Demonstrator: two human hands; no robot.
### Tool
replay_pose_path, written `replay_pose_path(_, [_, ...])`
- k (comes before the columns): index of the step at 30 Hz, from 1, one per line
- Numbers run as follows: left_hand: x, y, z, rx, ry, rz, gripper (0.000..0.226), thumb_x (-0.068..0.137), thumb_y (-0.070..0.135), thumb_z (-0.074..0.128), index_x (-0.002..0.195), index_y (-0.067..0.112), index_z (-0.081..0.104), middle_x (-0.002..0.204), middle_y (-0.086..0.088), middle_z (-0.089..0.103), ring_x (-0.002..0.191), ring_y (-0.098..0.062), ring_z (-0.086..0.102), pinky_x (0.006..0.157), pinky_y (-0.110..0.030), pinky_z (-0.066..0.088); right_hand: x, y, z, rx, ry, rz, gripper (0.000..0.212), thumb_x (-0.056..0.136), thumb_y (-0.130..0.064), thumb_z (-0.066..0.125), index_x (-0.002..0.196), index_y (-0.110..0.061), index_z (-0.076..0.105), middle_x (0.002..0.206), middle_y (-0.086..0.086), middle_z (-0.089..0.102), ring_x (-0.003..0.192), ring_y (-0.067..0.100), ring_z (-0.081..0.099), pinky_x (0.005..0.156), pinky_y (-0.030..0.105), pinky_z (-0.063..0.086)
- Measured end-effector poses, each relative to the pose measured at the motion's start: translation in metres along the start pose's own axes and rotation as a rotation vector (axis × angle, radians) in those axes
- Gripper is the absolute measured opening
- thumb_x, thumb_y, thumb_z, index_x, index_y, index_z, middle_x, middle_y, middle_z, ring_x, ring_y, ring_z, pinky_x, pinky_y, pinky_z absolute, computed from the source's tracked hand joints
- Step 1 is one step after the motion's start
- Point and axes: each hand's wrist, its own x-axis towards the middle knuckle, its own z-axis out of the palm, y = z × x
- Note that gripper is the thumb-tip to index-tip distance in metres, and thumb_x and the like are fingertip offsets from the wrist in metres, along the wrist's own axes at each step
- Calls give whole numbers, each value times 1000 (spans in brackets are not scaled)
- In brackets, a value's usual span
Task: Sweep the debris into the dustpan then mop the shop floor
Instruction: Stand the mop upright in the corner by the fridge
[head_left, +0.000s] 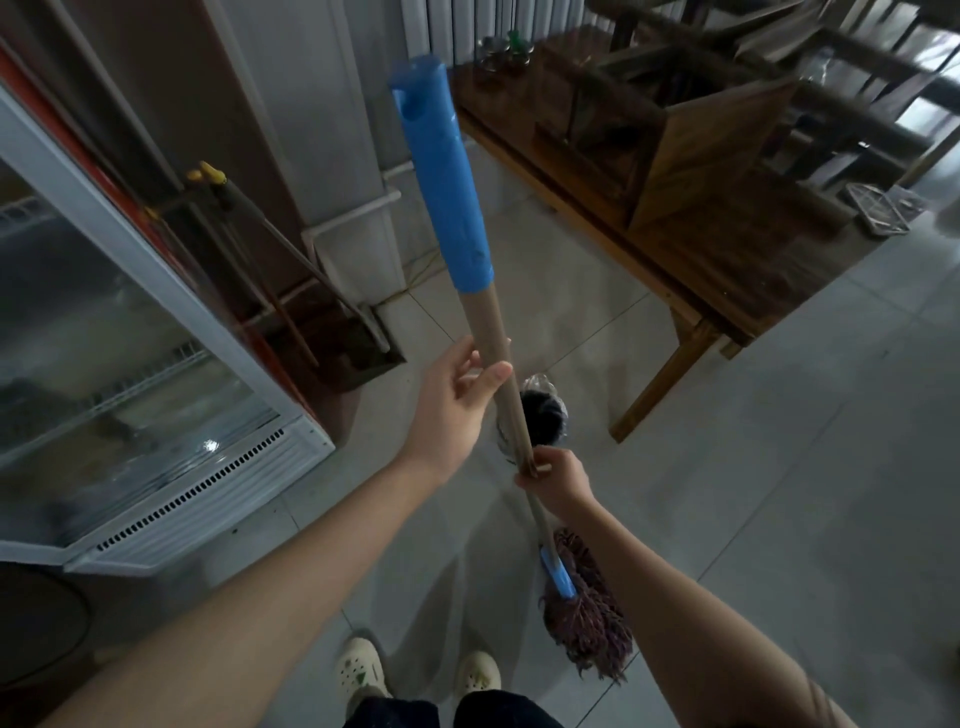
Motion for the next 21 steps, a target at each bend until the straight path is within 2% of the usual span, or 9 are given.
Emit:
replay_pose_path(3, [1, 10, -16, -3, 71, 16, 20, 93, 13, 54, 99, 31, 58, 92, -16, 61, 85, -20, 55, 75, -31, 45, 0, -22, -1, -92, -32, -72, 9, 74, -21, 75, 77, -23, 67, 72, -6, 57, 76, 12, 52, 62, 24, 33])
replay_pose_path(6, [2, 19, -32, -56, 156, -13, 19, 93, 15, 54, 98, 32, 60, 93, -14, 59, 87, -20, 55, 73, -29, 44, 1, -41, -1, -151, -59, -140, 38, 74, -19, 75, 54, -30, 44, 59, -11, 45, 68, 13, 46, 52, 22, 30])
replay_pose_path(8, [4, 22, -40, -97, 174, -39, 19, 93, 15, 54, 97, 32, 61, 94, -15, 58, 89, -20, 54, 72, -28, 43, 0, -50, 1, -151, -55, -145, 44, 73, -18, 77, 52, -29, 40, 57, -11, 43, 62, 11, 43, 51, 19, 28])
replay_pose_path(13, [7, 32, -56, -122, 162, -29, 19, 92, 11, 55, 98, 28, 62, 90, -17, 53, 88, -23, 52, 71, -28, 42, -1, -62, 7, -114, -4, -158, 41, 66, -21, 81, 54, -31, 43, 60, -11, 51, 67, 12, 51, 54, 21, 32])
replay_pose_path(17, [12, 44, -68, -143, 168, 6, 21, 92, 10, 55, 97, 28, 64, 86, -14, 51, 91, -24, 53, 83, -45, 45, 1, -77, 11, -45, 20, -185, 38, 61, -20, 83, 56, -36, 49, 62, -12, 58, 70, 11, 59, 56, 23, 38])
replay_pose_path(21, [16, 65, -83, -80, 144, 46, 19, 93, 13, 54, 100, 28, 62, 92, -15, 49, 90, -25, 51, 81, -40, 45, -1, -105, 11, -4, 21, -222, 41, 65, -18, 82, 55, -37, 46, 60, -16, 52, 61, 1, 49, 53, 16, 32])
